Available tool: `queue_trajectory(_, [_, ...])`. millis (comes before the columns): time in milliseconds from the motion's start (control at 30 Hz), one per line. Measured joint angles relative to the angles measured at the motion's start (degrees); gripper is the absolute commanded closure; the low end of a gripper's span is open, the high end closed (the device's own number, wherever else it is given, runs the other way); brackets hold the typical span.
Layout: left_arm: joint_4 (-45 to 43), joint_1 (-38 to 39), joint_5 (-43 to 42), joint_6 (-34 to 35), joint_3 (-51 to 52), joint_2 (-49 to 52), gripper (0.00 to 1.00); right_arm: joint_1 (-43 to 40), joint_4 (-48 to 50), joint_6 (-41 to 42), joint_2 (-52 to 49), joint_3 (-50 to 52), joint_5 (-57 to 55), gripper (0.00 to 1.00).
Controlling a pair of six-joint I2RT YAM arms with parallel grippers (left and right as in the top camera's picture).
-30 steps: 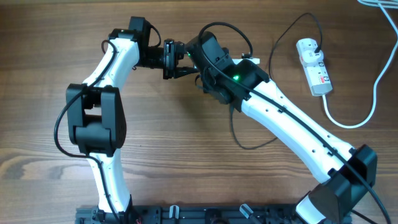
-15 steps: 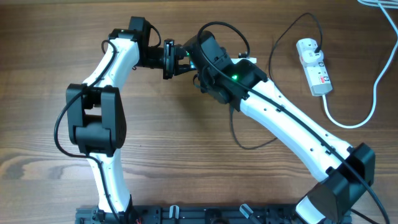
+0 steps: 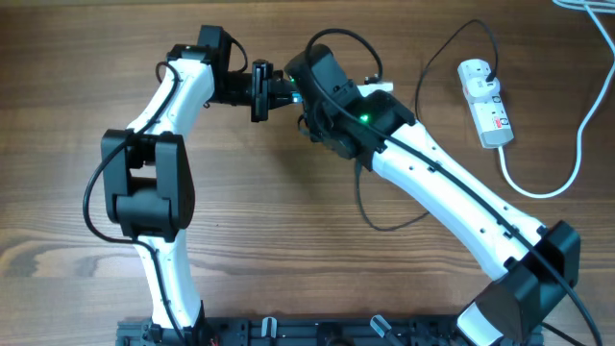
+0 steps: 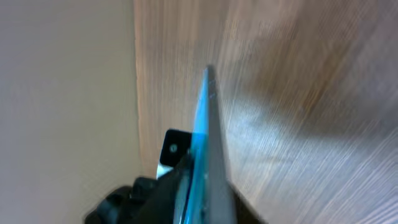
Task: Plug charger to phone and switch on socket
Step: 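Close the right gripper on the black USB-C plug, then raise the USB-C plug with the right gripper toward the phone's bottom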
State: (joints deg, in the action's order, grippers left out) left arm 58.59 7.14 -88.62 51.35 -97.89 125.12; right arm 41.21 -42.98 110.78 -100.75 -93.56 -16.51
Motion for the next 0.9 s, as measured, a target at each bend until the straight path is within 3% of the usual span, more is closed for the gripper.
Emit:
queue_trajectory(67, [0.0, 0.09, 0.09, 0.04, 0.0, 0.0, 0.96, 0.26, 0.42, -9.51, 0.52, 0.02, -1.6, 0.56])
queue_trajectory(167, [-3.63, 0.09, -0.72, 0.61, -0.09, 0.0, 0.96, 0.57, -0.07, -18.64, 3.65, 0.2, -3.74, 0.53])
queue_trajectory(200, [-5.29, -0.07, -0.74, 0.87, -0.37, -0.02, 0.96, 0.66, -0.96, -23.63, 6.29, 0.48, -4.74, 0.48])
queue_trajectory(267, [-8.87, -0.17, 1.18, 0.68, -0.33, -0.09, 0.96, -0.76, -0.39, -38.16, 14.23, 0.39, -7.34, 0.12])
queue_trajectory(333, [-10.12, 0.09, 4.66, -0.96, -0.33, -0.09, 0.96, -3.69, -3.32, -50.31, 20.48, 0.31, -6.91, 0.06])
queue_trajectory(400, [-10.19, 0.09, 8.13, -6.67, -0.33, -0.09, 0.96, -7.91, -10.51, -61.07, 24.3, -0.31, -4.39, 0.05])
queue_trajectory(500, [-8.83, -0.33, 12.76, -14.34, -0.33, -0.09, 0.96, -12.74, -20.83, -67.87, 23.65, -0.04, -2.23, 0.04])
queue_trajectory(600, [-4.72, -2.08, 20.15, -23.28, -0.33, -0.33, 0.96, -14.82, -21.68, -73.72, 19.67, 3.96, 1.99, 0.04])
queue_trajectory(733, [1.77, -3.96, 34.71, -28.55, -0.22, -6.27, 0.96, -14.91, -16.41, -76.24, 10.45, 13.53, 7.78, 0.04])
queue_trajectory(833, [7.74, -6.88, 50.14, -29.55, -0.37, -12.22, 0.96, -14.91, -13.27, -77.02, 1.79, 17.11, 13.33, 0.27])
queue_trajectory(900, [9.49, -8.61, 56.37, -29.7, -0.37, -12.48, 0.96, -14.8, -13.22, -77.66, -3.26, 17.29, 14.43, 0.3])
